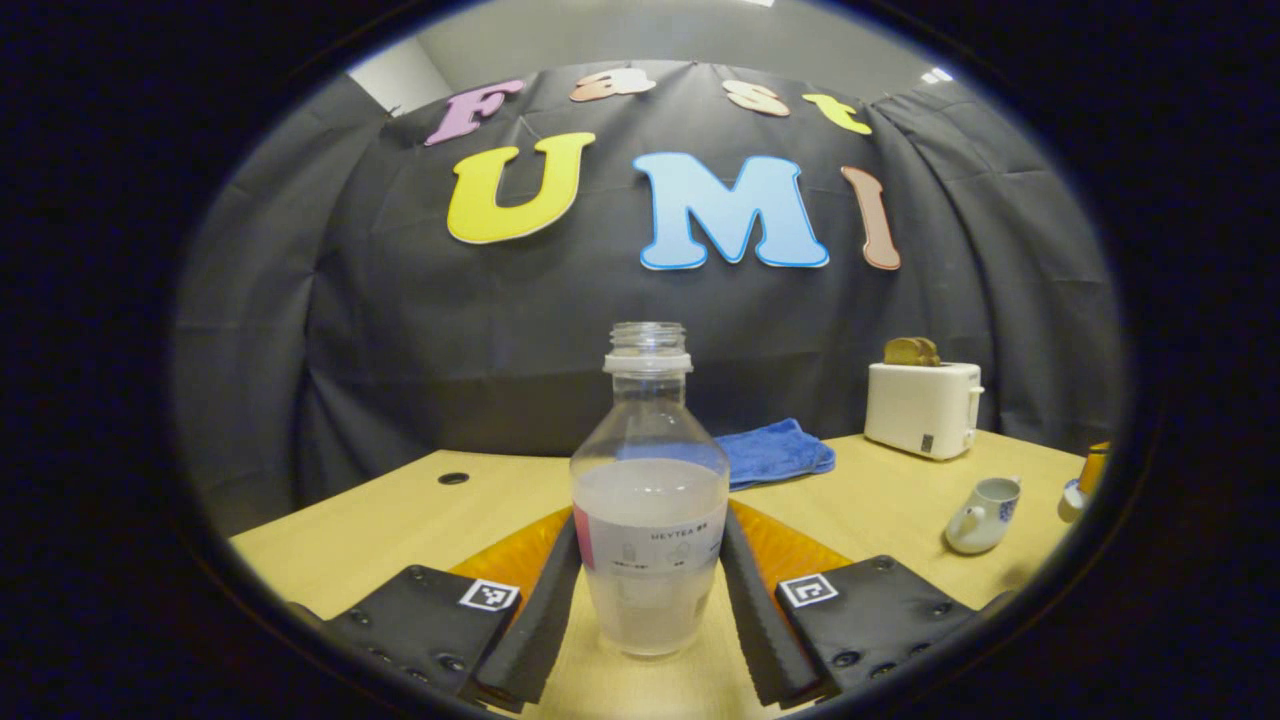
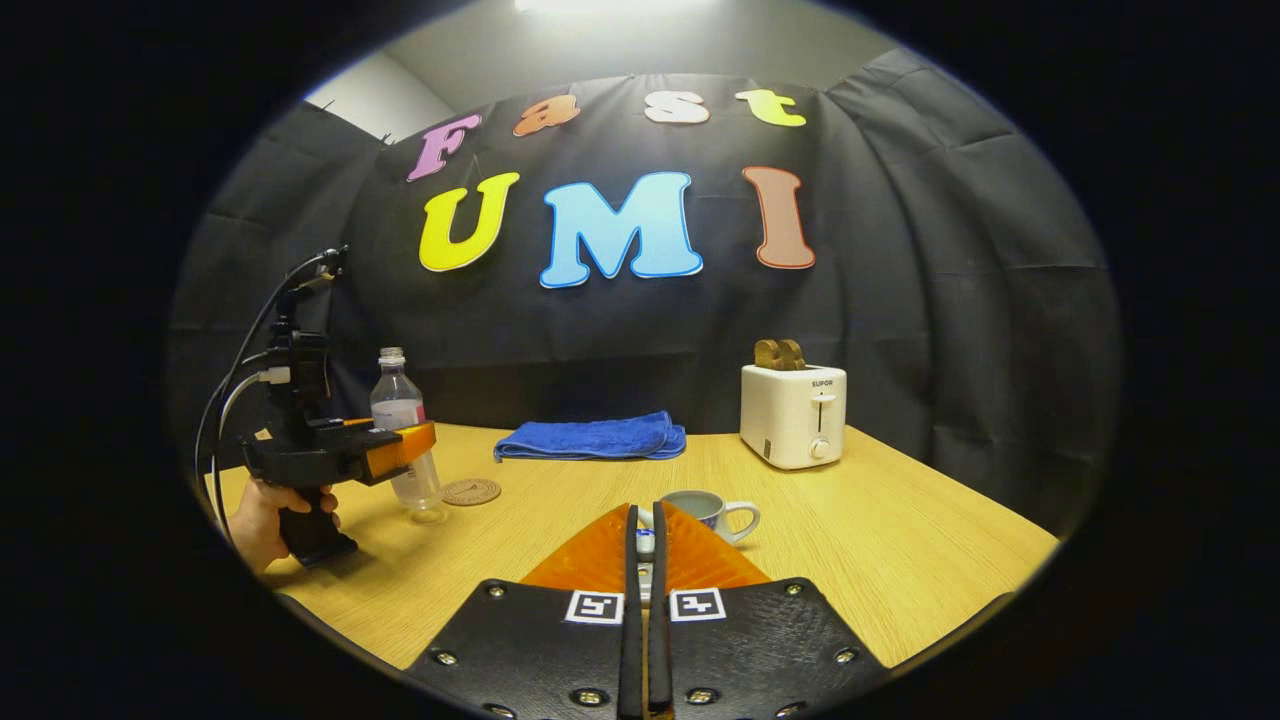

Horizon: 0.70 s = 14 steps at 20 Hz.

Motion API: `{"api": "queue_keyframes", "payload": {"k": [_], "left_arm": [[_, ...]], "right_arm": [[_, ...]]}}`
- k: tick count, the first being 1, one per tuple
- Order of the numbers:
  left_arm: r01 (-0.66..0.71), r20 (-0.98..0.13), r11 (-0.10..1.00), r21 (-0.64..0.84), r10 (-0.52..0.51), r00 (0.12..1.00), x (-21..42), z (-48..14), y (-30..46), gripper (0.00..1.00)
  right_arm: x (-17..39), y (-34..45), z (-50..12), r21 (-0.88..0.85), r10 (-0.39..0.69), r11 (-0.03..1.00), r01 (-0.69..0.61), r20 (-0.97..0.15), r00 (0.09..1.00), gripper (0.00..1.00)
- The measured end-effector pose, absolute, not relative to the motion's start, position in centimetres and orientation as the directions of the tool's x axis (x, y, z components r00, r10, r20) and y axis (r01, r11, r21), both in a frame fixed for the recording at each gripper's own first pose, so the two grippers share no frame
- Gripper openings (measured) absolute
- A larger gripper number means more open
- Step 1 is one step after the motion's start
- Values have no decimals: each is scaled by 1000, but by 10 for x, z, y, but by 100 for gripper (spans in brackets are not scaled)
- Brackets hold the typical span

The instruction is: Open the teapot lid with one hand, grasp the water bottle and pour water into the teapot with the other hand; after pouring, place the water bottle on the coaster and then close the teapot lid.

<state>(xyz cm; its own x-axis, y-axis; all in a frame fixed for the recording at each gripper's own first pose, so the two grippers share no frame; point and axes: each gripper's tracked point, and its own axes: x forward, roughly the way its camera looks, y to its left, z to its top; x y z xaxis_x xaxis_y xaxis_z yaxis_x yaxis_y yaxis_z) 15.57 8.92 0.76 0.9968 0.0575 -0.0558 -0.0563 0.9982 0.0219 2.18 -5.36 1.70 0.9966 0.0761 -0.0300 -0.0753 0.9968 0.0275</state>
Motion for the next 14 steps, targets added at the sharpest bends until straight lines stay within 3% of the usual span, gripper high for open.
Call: {"api": "queue_keyframes", "payload": {"k": [7,14], "left_arm": [[-20,-16,1000,-9,20,1000,191,21,85,86],[-24,-77,999,-27,22,997,240,-8,103,86]], "right_arm": [[24,-59,8,47,77,996,-74,-52,996,3],[21,-74,12,54,44,998,-41,-47,998,2]]}}
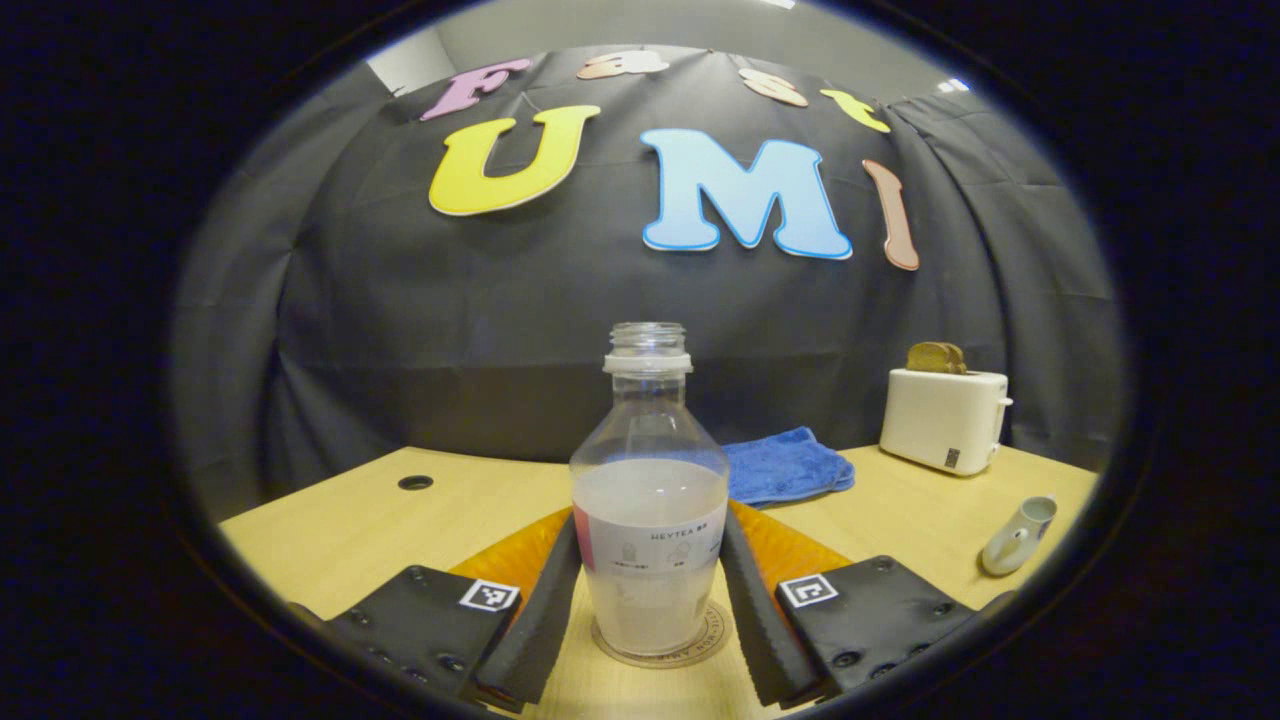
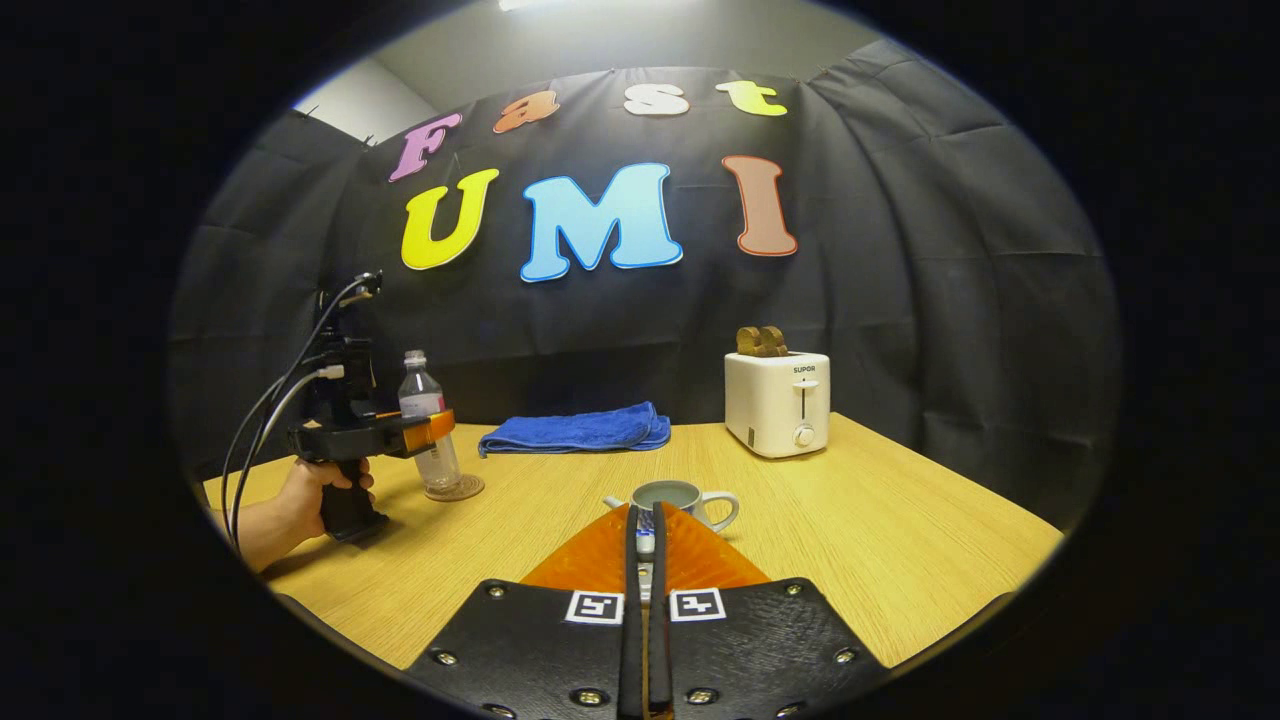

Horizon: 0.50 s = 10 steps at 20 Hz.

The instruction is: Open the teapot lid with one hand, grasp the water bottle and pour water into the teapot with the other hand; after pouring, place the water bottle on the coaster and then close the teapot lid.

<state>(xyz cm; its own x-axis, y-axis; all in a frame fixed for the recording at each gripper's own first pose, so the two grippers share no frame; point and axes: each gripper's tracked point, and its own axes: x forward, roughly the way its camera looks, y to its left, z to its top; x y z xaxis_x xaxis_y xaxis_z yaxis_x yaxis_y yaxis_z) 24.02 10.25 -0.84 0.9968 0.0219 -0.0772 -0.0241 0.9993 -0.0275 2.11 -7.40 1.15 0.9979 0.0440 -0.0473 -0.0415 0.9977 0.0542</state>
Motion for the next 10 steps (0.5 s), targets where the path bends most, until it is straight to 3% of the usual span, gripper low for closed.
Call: {"api": "queue_keyframes", "payload": {"k": [10], "left_arm": [[-24,-81,999,34,27,996,252,-11,97,89]], "right_arm": [[20,-78,10,54,38,998,-35,-59,998,2]]}}
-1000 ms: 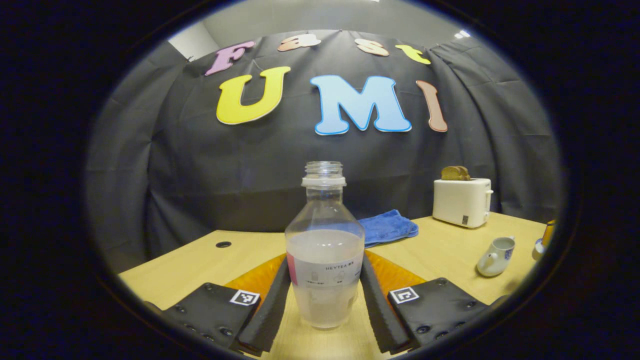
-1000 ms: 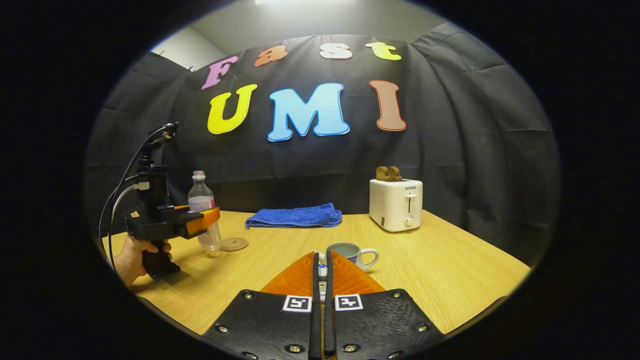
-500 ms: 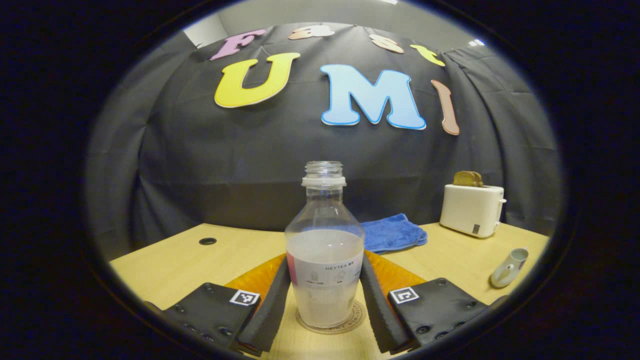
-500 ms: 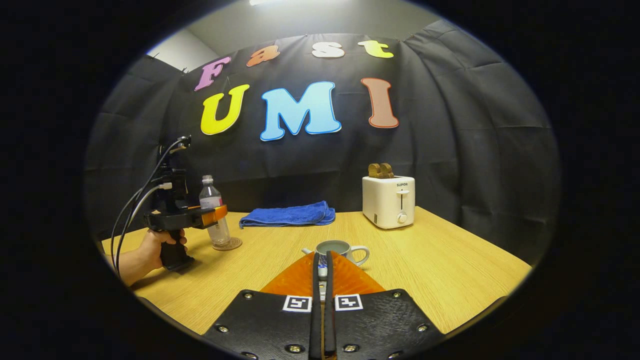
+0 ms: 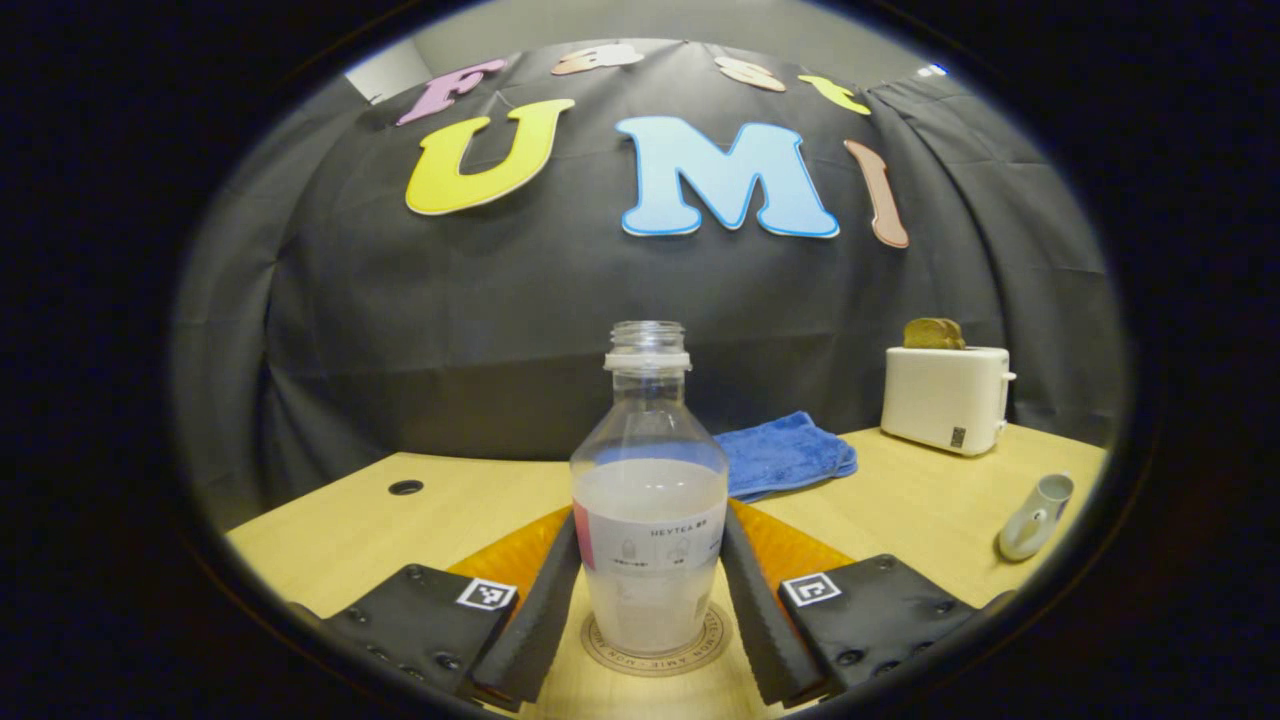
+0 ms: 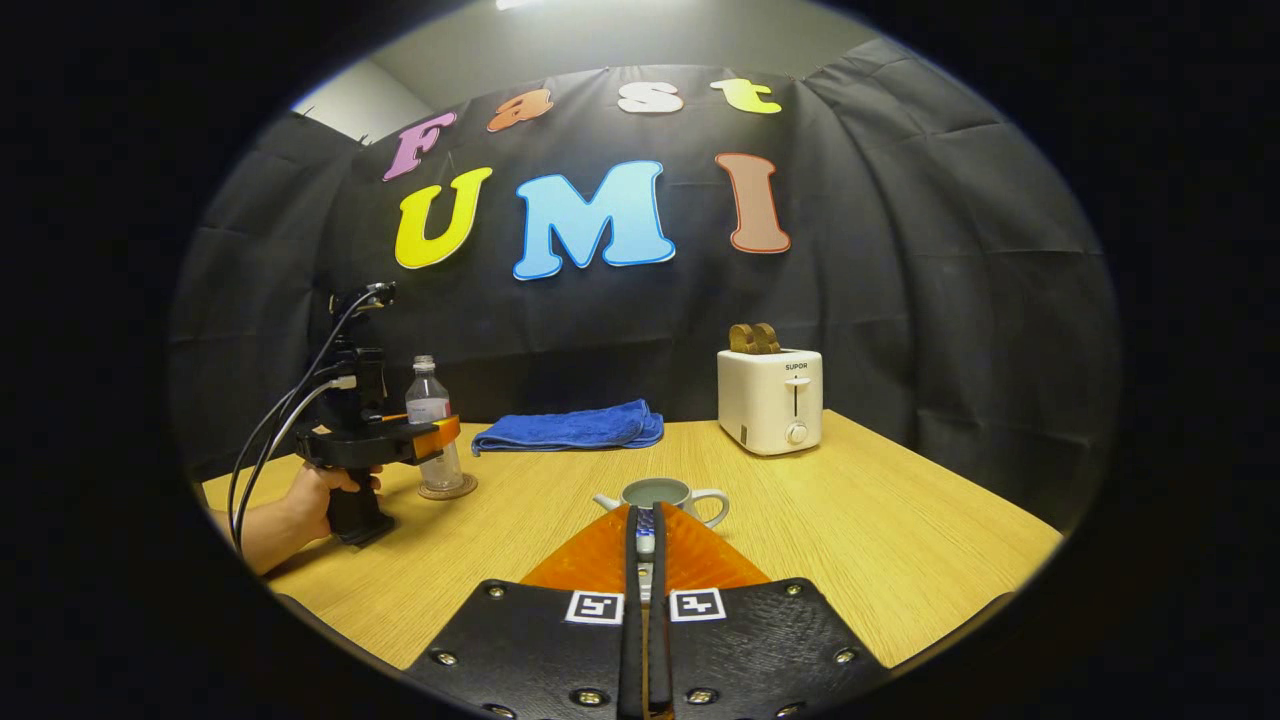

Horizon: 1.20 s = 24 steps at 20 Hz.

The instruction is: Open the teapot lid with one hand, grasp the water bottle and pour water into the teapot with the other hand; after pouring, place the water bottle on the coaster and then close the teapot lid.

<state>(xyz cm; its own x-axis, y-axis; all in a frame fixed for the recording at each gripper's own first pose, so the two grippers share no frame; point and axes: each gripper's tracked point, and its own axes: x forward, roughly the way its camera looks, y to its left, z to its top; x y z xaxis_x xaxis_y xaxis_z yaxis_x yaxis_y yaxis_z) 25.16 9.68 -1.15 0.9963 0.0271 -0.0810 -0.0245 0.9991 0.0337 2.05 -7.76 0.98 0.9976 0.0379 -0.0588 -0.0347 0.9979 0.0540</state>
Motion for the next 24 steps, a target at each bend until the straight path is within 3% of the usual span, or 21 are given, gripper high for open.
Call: {"api": "queue_keyframes", "payload": {"k": [2,3,19,24], "left_arm": [[-47,-69,997,57,51,996,249,-6,100,93],[-42,-69,998,54,46,997,249,-7,99,100],[-51,-55,998,37,53,997,175,3,95,100],[-69,-38,998,-9,68,997,104,18,89,100]], "right_arm": [[20,-75,7,51,48,998,-44,-66,997,2],[20,-75,7,51,50,998,-46,-70,996,3],[6,-63,21,58,73,996,-71,-42,996,2],[58,-80,32,63,33,997,-33,6,999,2]]}}
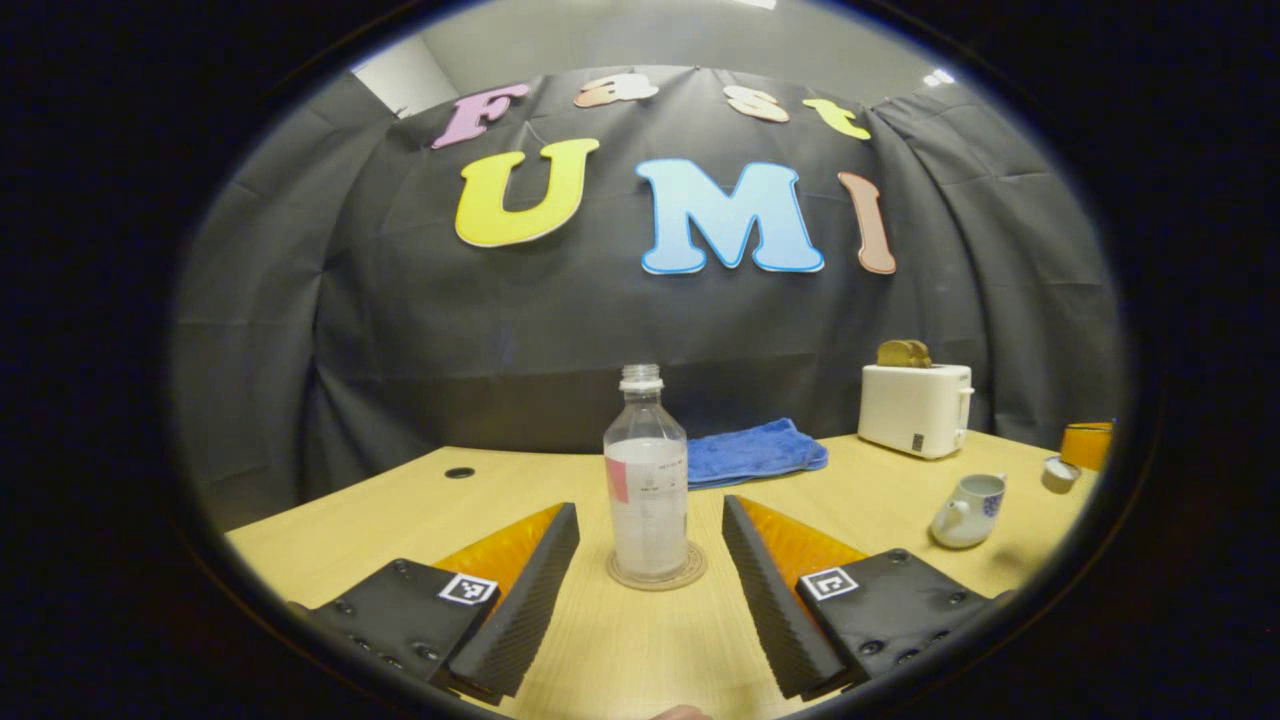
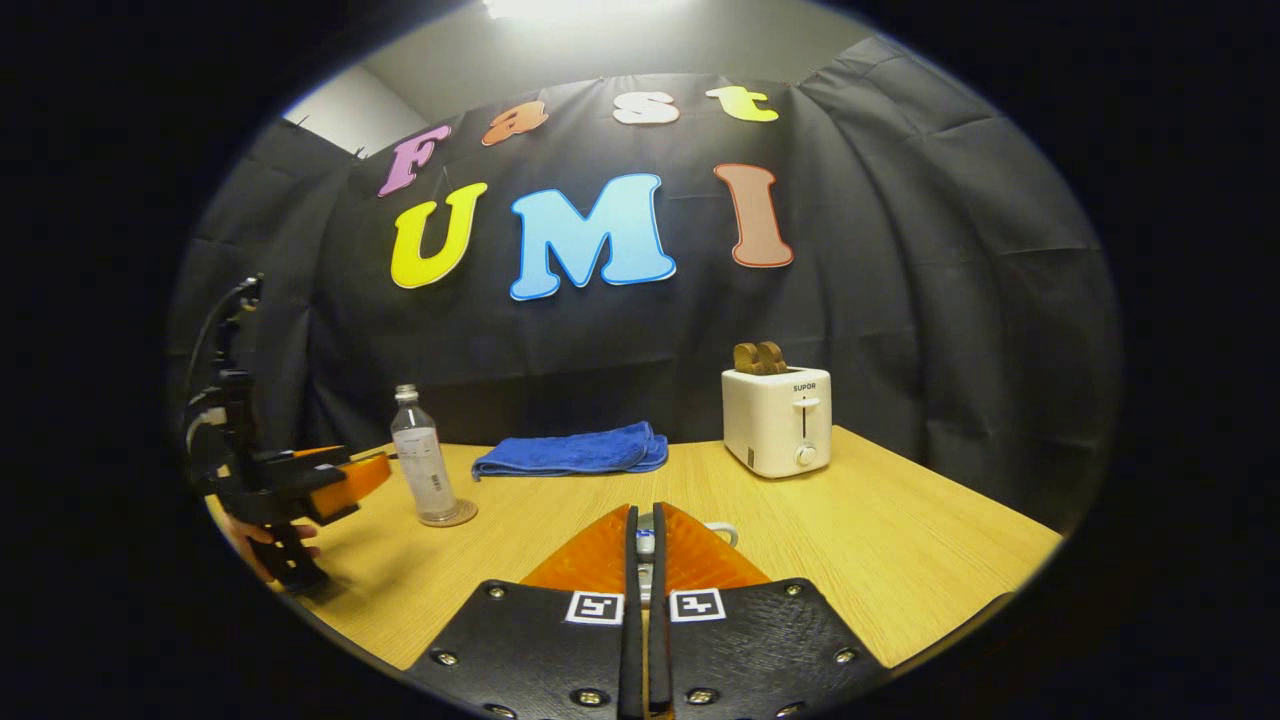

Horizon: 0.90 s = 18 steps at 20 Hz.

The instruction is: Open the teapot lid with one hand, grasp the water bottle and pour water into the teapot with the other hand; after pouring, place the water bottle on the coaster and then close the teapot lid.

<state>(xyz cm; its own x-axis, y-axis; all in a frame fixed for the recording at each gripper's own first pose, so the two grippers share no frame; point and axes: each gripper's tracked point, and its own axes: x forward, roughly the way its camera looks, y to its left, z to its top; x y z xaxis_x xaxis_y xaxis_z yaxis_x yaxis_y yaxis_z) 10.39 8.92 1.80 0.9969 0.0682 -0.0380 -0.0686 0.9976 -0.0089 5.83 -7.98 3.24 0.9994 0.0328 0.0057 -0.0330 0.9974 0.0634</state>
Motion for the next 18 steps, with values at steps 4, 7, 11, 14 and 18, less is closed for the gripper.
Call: {"api": "queue_keyframes", "payload": {"k": [4,7,11,14,18], "left_arm": [[-68,-50,998,-3,68,996,66,13,79,100],[-43,-63,999,-13,42,997,54,3,70,100],[-39,-71,999,-24,38,997,53,-3,67,100],[-41,-72,998,-37,38,997,54,-4,68,100],[-53,-52,998,-24,52,997,49,4,68,100]], "right_arm": [[111,-81,29,-2,-1,1000,1,8,1000,2],[133,-81,21,-27,-26,999,25,-7,1000,2],[147,-81,5,-37,-22,999,20,-47,999,2],[150,-82,-6,-43,-22,999,19,-82,996,3],[132,-89,25,-100,-65,993,65,3,998,28]]}}
